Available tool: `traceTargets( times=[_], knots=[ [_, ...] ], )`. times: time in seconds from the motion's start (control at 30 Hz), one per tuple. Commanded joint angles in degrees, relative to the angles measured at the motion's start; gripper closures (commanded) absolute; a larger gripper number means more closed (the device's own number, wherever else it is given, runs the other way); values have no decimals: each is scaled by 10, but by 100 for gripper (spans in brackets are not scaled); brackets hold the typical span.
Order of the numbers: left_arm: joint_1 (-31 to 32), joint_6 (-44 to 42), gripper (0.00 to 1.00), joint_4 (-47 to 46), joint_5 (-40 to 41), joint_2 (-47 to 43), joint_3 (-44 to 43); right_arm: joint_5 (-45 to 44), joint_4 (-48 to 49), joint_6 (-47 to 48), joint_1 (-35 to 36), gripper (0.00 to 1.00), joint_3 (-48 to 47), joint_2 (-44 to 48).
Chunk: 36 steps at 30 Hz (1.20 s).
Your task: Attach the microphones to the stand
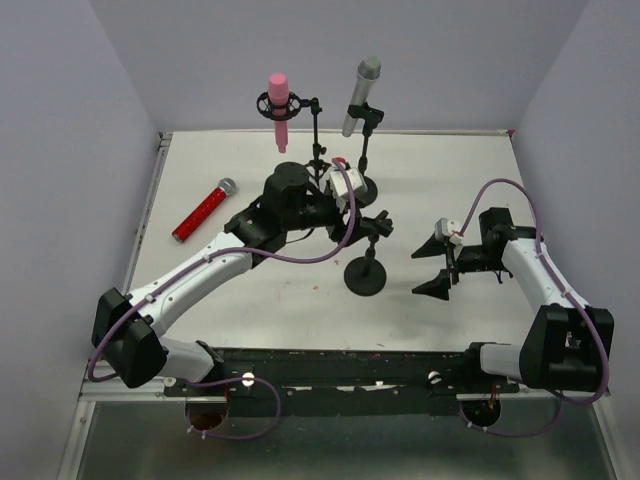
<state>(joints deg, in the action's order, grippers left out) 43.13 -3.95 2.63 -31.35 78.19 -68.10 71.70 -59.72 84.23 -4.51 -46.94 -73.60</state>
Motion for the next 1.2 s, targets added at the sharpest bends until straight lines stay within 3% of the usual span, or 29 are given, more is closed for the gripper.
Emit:
traceTargets(
  times=[0.0,0.17,0.27,0.33,0.53,0.6,0.73,0.87,0.93,1.07,1.17],
  knots=[
    [-13,36,22,-24,7,-42,-6,-3,-8,-9,-3,0,-25,-2],
    [-35,64,7,-40,2,-102,8,-26,23,-82,-2,0,-61,6],
    [-72,93,2,-41,1,-166,53,-38,97,-232,-2,0,-88,9],
    [-110,111,1,-33,3,-208,93,-35,128,-322,-2,0,-108,1],
    [-309,141,1,80,28,-252,143,5,152,-369,-8,0,-91,-13],
    [-363,133,1,132,69,-217,124,-35,202,-415,-10,0,-71,2],
    [-407,71,1,226,197,-98,47,-51,286,-502,-17,0,-25,35],
    [-424,18,6,294,305,40,-49,-54,292,-518,-20,0,-30,42],
    [-441,17,15,308,335,105,-90,-51,287,-520,-20,0,-34,41],
    [-451,0,20,307,391,212,-140,-39,275,-516,-20,0,-42,43],
    [-452,-17,25,358,413,284,-205,-40,269,-513,-19,0,-47,46]
  ],
)
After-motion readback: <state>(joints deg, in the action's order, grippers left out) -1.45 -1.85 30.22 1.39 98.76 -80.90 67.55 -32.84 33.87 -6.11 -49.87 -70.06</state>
